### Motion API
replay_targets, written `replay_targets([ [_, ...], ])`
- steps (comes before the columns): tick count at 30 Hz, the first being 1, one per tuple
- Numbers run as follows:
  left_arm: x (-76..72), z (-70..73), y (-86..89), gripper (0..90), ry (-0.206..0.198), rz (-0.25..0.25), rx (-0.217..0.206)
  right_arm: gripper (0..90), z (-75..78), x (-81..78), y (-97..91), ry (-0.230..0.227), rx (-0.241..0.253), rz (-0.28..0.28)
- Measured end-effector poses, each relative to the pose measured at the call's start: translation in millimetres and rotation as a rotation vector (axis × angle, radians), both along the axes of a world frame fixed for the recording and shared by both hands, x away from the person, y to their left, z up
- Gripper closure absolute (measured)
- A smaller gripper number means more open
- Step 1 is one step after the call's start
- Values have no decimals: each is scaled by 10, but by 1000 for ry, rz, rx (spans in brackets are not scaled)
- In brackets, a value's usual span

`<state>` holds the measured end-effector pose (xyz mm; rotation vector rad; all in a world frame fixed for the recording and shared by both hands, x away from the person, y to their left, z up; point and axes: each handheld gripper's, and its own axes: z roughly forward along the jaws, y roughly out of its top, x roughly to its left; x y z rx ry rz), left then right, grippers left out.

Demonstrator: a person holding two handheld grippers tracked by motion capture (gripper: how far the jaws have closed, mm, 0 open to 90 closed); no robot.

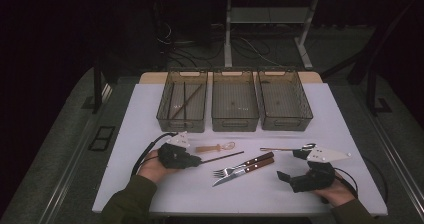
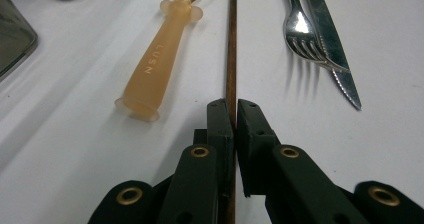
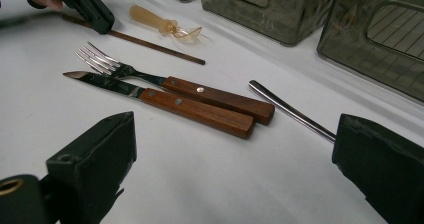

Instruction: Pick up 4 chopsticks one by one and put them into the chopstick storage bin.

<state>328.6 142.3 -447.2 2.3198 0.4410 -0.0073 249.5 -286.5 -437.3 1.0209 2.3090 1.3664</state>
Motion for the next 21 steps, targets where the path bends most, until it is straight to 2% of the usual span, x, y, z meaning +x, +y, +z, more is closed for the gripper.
replay_targets([
  [7,1,17,-7,851,-9,15,10,41,0,1,-1,1,1,0],
  [21,-33,114,-5,851,-11,11,-27,41,-1,2,-4,2,2,-4],
])
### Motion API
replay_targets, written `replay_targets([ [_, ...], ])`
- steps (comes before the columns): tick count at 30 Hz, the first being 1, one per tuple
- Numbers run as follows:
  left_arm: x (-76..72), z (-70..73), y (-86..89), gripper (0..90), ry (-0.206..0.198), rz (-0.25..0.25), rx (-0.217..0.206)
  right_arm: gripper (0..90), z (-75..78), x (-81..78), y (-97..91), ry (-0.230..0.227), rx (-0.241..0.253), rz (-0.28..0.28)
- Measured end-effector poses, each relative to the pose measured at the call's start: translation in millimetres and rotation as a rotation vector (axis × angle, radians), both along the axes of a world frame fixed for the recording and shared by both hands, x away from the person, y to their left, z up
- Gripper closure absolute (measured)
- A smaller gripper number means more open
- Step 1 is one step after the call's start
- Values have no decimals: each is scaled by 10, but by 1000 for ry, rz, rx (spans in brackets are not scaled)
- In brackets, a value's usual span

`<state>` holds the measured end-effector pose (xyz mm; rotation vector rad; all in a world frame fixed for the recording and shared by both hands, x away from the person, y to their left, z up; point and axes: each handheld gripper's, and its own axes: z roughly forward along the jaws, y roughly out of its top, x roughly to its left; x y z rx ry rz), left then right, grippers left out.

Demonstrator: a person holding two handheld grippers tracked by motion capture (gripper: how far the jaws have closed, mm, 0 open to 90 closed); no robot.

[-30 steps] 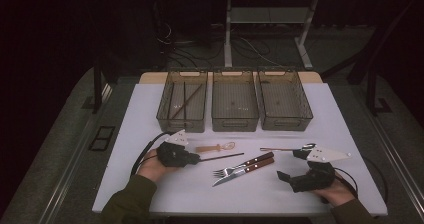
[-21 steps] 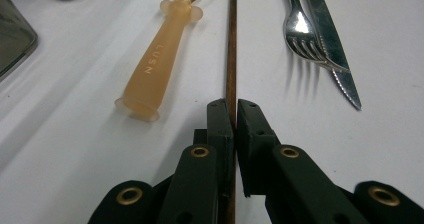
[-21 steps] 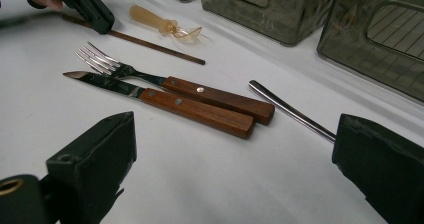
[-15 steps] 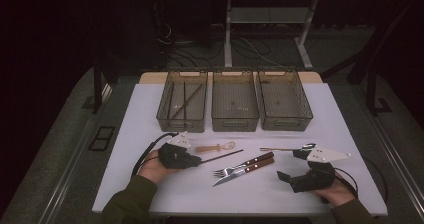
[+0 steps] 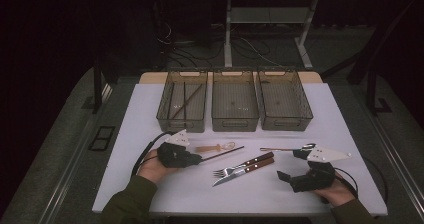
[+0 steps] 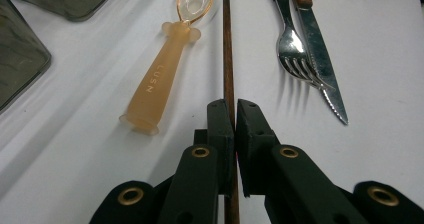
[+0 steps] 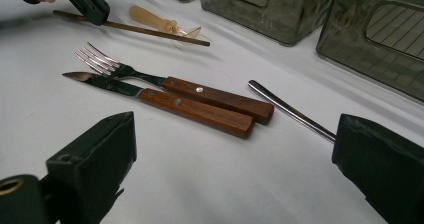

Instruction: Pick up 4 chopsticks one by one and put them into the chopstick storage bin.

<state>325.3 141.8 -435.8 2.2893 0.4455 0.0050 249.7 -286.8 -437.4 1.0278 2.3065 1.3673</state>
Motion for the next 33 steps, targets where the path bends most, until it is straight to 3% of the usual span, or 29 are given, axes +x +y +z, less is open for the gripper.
replay_targets([
  [13,-41,95,-19,850,-3,5,-8,41,-1,0,1,0,0,-2],
  [33,-27,296,105,850,-23,94,-72,41,-9,3,8,1,-4,3],
])
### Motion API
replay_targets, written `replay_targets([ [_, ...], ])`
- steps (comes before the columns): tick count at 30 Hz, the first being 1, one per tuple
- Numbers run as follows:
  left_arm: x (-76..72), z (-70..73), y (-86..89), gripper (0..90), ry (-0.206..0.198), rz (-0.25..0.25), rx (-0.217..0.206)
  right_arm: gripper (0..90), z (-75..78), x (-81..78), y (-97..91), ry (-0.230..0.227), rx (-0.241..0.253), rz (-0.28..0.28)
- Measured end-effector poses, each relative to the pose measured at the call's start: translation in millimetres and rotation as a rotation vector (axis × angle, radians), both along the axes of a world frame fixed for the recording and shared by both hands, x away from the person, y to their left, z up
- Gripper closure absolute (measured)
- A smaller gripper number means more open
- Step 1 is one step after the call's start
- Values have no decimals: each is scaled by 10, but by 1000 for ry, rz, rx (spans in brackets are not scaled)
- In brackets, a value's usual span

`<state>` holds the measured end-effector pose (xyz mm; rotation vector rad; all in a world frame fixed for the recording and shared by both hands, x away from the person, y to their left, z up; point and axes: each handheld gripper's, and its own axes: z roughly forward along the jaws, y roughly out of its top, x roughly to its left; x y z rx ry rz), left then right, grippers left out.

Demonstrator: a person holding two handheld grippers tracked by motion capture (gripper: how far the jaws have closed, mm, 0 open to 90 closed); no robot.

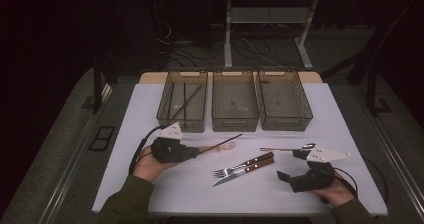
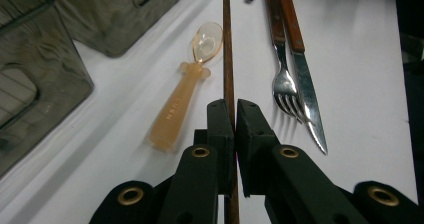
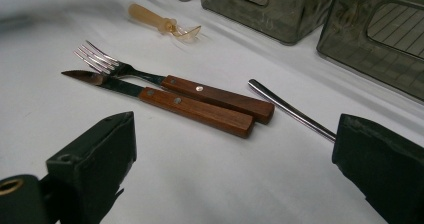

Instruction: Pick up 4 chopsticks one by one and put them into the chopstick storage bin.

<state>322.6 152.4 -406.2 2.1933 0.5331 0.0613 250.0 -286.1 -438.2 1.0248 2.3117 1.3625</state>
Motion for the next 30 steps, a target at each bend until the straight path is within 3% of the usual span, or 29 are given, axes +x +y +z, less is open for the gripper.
replay_targets([
  [13,28,134,140,850,-24,91,-29,41,-2,0,12,3,-6,-3],
  [22,68,217,294,850,-48,177,-87,41,-2,-1,15,1,-8,1],
  [30,124,263,443,850,-62,274,-107,41,-7,5,15,2,-11,2],
])
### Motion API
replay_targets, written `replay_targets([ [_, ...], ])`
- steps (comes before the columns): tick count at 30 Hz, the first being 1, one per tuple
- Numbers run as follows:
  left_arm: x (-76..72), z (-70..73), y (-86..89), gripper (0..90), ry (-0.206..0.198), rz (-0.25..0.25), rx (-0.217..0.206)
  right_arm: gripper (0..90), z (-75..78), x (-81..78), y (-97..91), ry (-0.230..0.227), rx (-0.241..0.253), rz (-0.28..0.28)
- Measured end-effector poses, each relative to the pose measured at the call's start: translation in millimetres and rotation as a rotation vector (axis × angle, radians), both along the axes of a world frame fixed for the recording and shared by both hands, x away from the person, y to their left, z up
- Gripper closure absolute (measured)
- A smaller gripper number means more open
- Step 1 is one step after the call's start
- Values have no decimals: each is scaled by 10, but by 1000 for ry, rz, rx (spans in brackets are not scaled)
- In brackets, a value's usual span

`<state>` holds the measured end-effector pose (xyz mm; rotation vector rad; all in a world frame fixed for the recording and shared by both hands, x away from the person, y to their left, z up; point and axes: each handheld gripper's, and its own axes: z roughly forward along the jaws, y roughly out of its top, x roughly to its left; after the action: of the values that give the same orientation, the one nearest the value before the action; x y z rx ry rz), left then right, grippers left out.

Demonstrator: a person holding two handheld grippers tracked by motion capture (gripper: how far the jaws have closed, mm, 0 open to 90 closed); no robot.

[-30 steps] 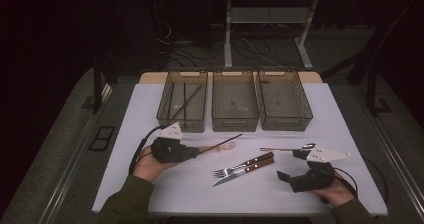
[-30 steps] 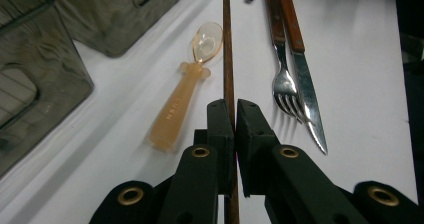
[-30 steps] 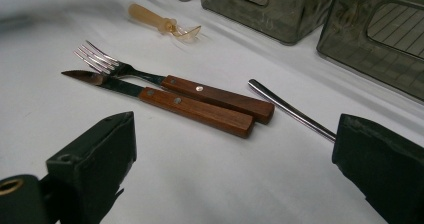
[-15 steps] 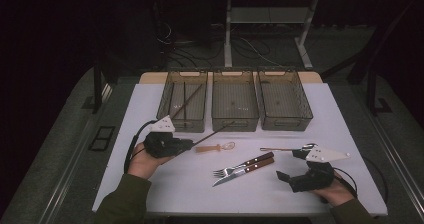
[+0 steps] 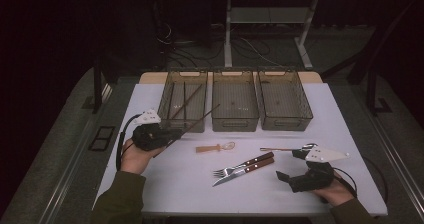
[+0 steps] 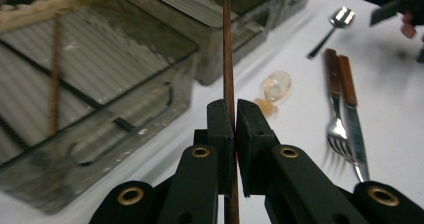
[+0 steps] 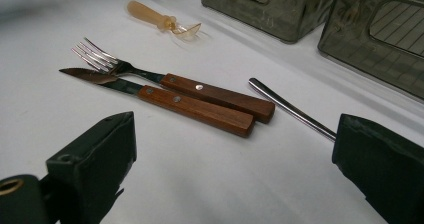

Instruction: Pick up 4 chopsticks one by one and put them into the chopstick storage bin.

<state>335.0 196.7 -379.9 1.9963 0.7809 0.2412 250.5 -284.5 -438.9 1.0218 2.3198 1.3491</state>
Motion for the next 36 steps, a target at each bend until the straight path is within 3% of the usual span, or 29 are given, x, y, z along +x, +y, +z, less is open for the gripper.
replay_targets([
  [11,233,79,102,850,-36,106,6,41,-2,7,0,-5,-2,-3],
  [18,450,98,108,850,-30,153,-14,41,-2,5,-10,-3,1,-3],
  [36,905,290,-10,850,-37,178,-1,41,0,-10,-27,-4,2,-13],
])
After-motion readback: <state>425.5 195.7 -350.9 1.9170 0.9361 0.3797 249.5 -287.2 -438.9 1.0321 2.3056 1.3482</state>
